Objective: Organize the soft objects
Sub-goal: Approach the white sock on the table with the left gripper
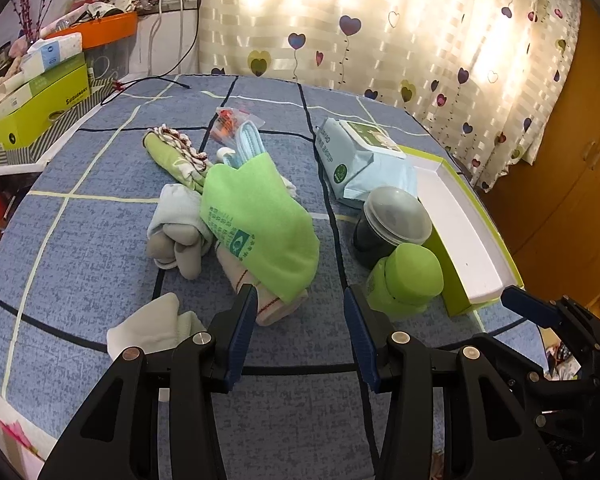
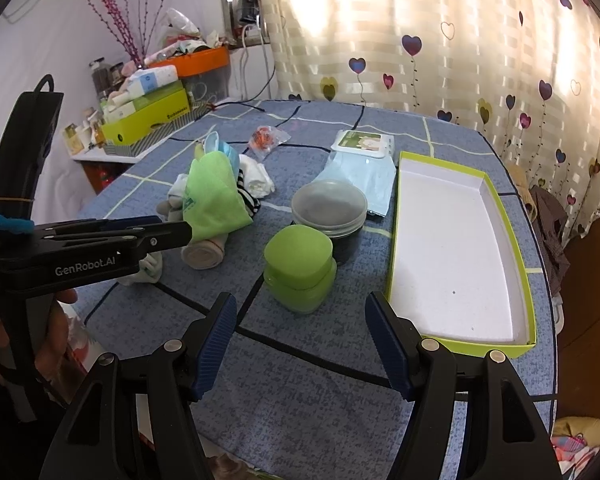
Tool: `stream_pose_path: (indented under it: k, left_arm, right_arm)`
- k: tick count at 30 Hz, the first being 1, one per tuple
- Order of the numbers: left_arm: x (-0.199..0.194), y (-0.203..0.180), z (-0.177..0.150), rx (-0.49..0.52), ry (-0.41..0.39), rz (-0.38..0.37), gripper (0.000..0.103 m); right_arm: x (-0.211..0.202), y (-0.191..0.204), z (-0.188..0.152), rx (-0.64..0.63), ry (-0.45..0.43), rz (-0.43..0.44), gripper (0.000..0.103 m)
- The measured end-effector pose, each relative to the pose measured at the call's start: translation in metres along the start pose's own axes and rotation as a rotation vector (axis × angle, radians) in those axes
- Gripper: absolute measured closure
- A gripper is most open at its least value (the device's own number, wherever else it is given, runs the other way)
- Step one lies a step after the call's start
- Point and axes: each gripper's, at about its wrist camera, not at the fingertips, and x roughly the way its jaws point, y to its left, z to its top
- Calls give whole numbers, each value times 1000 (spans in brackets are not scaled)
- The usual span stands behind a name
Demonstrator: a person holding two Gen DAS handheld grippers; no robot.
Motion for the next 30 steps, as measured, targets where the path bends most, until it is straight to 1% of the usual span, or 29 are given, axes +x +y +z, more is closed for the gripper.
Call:
stream_pose_path:
  k: [11,15,20,27,30]
  left_arm:
    - [-4,17,4,-48,-14,7,57]
    - [-5,16,4,-41,-17,22,57]
    - [-8,18,3,-44,-23,22,57]
    - [-12,28,4,-60,-32,33,57]
    - [-12,32,4,-67,-33,27,57]
  right_arm:
    - [3,4,7,-16,-5,1,36]
    - [2,5,9,-23,-12,5,36]
    - [1,10,12,-34,-16,9,36]
    - [2,18,19,-56,-22,18,36]
    - [4,24,21,-68,-19,22,36]
